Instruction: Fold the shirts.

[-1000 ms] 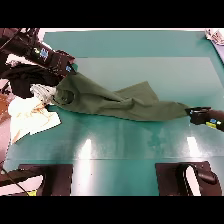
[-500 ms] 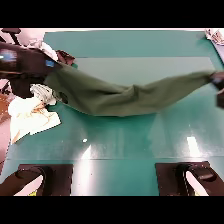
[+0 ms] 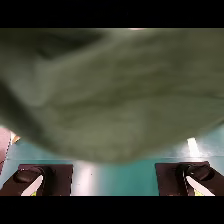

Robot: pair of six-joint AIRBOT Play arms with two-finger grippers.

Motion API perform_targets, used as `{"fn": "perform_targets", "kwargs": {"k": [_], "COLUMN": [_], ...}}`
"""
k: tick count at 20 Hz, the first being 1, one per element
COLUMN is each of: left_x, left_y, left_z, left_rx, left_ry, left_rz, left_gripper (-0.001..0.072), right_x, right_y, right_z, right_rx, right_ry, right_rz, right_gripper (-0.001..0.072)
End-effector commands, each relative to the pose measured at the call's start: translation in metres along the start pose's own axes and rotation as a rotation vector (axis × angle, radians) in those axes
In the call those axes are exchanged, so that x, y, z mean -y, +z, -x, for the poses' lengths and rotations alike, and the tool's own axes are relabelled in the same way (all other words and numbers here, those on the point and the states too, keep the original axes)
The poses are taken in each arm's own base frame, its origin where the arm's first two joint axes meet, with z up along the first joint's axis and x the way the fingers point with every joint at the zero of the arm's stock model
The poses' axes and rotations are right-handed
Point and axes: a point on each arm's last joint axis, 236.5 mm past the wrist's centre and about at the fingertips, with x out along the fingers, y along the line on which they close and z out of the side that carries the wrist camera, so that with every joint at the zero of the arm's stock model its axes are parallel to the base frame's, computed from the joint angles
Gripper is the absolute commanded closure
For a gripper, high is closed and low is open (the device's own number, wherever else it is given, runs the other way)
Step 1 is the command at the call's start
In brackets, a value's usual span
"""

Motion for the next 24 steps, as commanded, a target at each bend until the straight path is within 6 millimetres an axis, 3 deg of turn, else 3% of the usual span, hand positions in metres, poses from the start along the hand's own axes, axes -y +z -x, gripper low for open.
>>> {"fn": "perform_targets", "kwargs": {"k": [1, 4, 6, 8, 10, 12, 15, 19, 24], "left_x": [-0.087, -0.155, -0.185, -0.211, -0.231, -0.245, -0.264, -0.282, -0.295], "left_y": [-0.068, -0.249, -0.344, -0.421, -0.475, -0.501, -0.500, -0.493, -0.510], "left_z": [-0.075, -0.153, -0.191, -0.211, -0.220, -0.230, -0.251, -0.256, -0.232], "left_rx": [-0.221, -0.733, -0.915, -1.025, -1.086, -1.082, -0.987, -0.944, -1.065], "left_ry": [0.237, 0.314, 0.285, 0.292, 0.314, 0.325, 0.352, 0.387, 0.394], "left_rz": [0.038, 0.134, 0.146, 0.178, 0.205, 0.206, 0.155, 0.067, -0.038], "left_gripper": [0.0684, 0.0683, 0.0683, 0.0683, 0.0683, 0.0683, 0.0683, 0.0683, 0.0684], "right_x": [0.000, -0.052, -0.077, -0.086, -0.088, -0.088, -0.084, -0.094, -0.094], "right_y": [-0.081, -0.217, -0.306, -0.379, -0.439, -0.485, -0.524, -0.539, -0.541], "right_z": [-0.083, -0.159, -0.193, -0.213, -0.218, -0.216, -0.219, -0.221, -0.215], "right_rx": [-0.304, -0.637, -0.779, -0.871, -0.962, -1.034, -1.081, -1.105, -1.128], "right_ry": [-0.124, -0.037, 0.048, 0.081, 0.106, 0.135, 0.119, 0.159, 0.182], "right_rz": [0.028, -0.025, -0.162, -0.351, -0.465, -0.492, -0.536, -0.498, -0.443], "right_gripper": [0.0691, 0.0692, 0.0691, 0.0692, 0.0692, 0.0691, 0.0691, 0.0691, 0.0693]}}
